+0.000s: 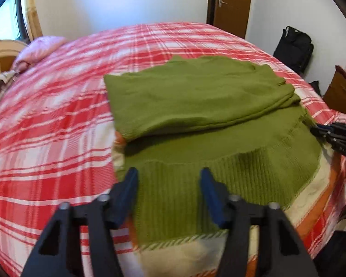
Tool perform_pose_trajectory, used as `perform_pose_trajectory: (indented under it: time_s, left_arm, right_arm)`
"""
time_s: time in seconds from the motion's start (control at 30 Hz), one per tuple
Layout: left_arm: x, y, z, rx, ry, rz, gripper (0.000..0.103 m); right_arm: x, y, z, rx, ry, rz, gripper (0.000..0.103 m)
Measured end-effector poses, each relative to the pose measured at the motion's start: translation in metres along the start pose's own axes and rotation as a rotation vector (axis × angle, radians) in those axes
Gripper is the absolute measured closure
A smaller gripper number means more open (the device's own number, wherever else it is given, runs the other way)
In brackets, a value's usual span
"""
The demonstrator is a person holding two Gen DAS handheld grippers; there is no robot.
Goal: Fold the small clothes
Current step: 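Hold the hem with both tools and fold it over the sleeves, then lift the folded sweater by the ribbed hem with both tools and flip it over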
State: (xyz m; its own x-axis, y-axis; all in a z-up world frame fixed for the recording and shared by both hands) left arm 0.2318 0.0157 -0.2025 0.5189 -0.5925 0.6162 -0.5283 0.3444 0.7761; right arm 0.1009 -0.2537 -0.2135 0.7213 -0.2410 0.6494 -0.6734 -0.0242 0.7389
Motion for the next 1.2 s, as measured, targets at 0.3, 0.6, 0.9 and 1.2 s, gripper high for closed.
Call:
perform_pose_trajectory:
  time_s: [0.3, 0.6, 0.9, 1.2]
  left_arm:
    - [-0.013, -0.005, -0.003, -0.034, 0.048, -0.021, 0.059]
    - [-0.015, -0.009, -0.008, -0.030, 0.091, -0.041, 0.056]
    - [-0.014, -0.002, 0.007, 0.039, 0.016, -0.035, 0.089]
    - [0.001, 0.046, -0.005, 0.065, 0.118, 0.102, 0.090]
  right_arm:
    - [0.000, -0.001, 0.000, 0.015, -0.015, 0.006, 0.091]
    - [0.001, -0.002, 0.001, 0.023, -0.022, 0.012, 0.090]
    - [-0.001, 0.008, -0.012, -0.060, 0.067, 0.041, 0.096]
    - [0.033, 0.066, -0.027, -0.032, 0.047, 0.219, 0.096]
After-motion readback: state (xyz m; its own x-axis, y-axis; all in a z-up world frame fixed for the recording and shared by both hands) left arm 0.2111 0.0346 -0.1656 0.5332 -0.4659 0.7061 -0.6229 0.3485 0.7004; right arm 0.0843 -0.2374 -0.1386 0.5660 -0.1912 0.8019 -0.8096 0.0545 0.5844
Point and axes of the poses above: each gripper's, at about its wrist camera, not at the fingertips, and y roughly against the way its jaws point, z to its right, x to its top, the point moved 10 cm from there along -y, roughly the way its jaws point, and after that the axes turned 15 degrees about -y, right-handed, at the moved point
